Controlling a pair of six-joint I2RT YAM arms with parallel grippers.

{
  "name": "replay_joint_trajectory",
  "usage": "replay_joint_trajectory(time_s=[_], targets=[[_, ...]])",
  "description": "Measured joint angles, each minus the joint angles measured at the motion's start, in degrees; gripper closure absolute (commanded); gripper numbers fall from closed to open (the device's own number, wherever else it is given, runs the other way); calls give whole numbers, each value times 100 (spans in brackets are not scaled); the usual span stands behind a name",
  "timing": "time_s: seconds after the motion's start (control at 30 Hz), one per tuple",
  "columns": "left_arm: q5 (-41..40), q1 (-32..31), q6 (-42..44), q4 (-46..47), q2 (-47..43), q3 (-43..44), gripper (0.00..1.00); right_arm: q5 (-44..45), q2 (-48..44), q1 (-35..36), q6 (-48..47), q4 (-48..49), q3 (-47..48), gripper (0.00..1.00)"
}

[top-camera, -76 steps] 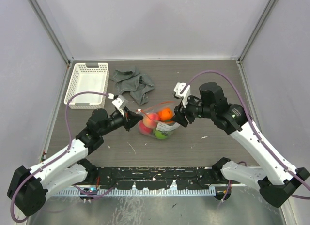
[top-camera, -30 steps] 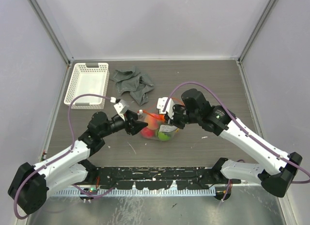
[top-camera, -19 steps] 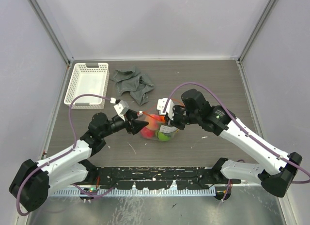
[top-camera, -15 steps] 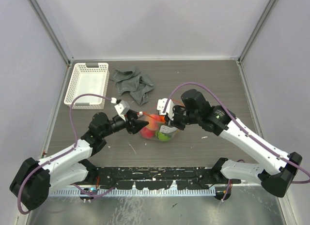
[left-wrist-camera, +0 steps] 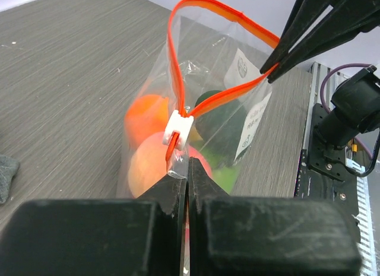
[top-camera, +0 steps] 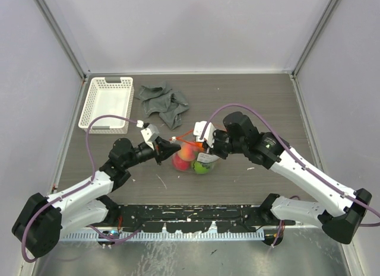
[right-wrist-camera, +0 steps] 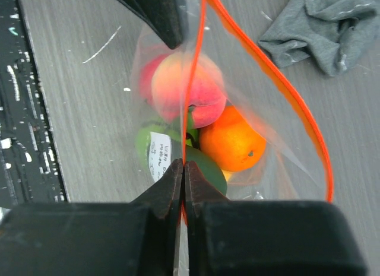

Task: Place the food in the zip-top bag and seal the zipper
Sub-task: Zip the zipper food storage bag at the center of the board.

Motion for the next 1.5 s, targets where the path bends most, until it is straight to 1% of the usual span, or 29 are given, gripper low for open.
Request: replay_joint_trajectory(time_s=[0.17,0.23,0.33,0.47,0.6,0.83,0.97,1.37,1.5], targets=[[17,2,-15,-17,-33,-11,100,229,-114,0,33,291,-55,70],[17,2,-22,-37,-46,-11,100,214,-131,0,39,431,-55,62],[17,2,-39,-85,-83,-11,100,74,-122,0,33,664,-55,54],[17,2,-46,-153,-160,-11,100,-315,35,0,20,942,-13,49],[17,2,-46,-181,-197,-11,100,-730,494,0,-17,1137,236,48],[17,2,-46,-223,-216,-11,100,-1248,1235,0,-223,1342,750,48],[17,0,-46,-256,-243,-11,100,-1532,1506,0,-317,1397,929,51],[28,-4,-44,-278,-254,-13,100,-2114,2076,7,-496,1392,1281,67],[28,-4,-44,-291,-269,-13,100,-2170,2181,7,-562,1370,1377,78]])
